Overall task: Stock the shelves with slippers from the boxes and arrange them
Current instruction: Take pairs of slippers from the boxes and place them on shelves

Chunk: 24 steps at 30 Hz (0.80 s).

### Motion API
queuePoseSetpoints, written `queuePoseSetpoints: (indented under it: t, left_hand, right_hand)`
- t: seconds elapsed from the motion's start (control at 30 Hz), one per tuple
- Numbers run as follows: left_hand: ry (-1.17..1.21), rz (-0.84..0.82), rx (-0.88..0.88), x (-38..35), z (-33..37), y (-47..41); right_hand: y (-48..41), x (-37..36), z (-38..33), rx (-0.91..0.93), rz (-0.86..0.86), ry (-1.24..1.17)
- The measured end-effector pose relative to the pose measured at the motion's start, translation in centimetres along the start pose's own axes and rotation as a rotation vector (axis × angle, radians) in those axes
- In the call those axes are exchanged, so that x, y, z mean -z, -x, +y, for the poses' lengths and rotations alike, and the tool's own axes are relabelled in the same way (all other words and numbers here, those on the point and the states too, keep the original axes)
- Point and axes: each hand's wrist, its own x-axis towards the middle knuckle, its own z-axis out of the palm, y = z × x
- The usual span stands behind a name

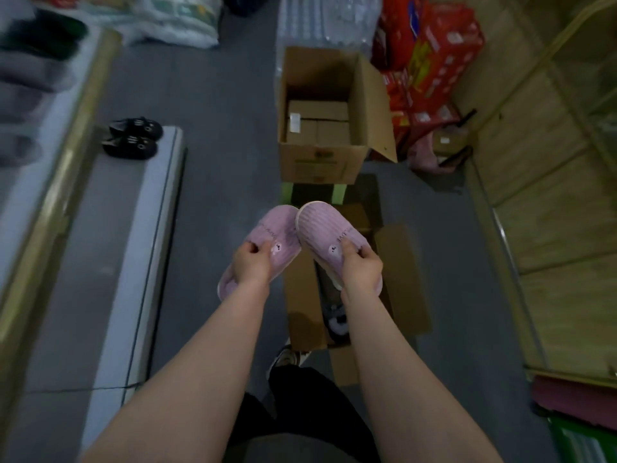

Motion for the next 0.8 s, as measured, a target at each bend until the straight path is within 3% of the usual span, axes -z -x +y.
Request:
queuePoseSetpoints:
  t: [0.2,0.53,0.8]
  left_hand:
    - [0.182,0.069,-0.033,5.3,-5.5,6.4]
    - [0.246,-0.038,0.012,13.0,-17.0,20.8]
    - [0.246,0.086,-0.008,15.5,-25.7,29.5]
  right_hand:
    - [7.7,3.4,4.6,0.064,-0.108,-0.067]
    - [19.2,13.1,15.2,0.025,-0.154,-0.019]
    - [24.6,21.6,22.3,0.145,-0.253,0.068]
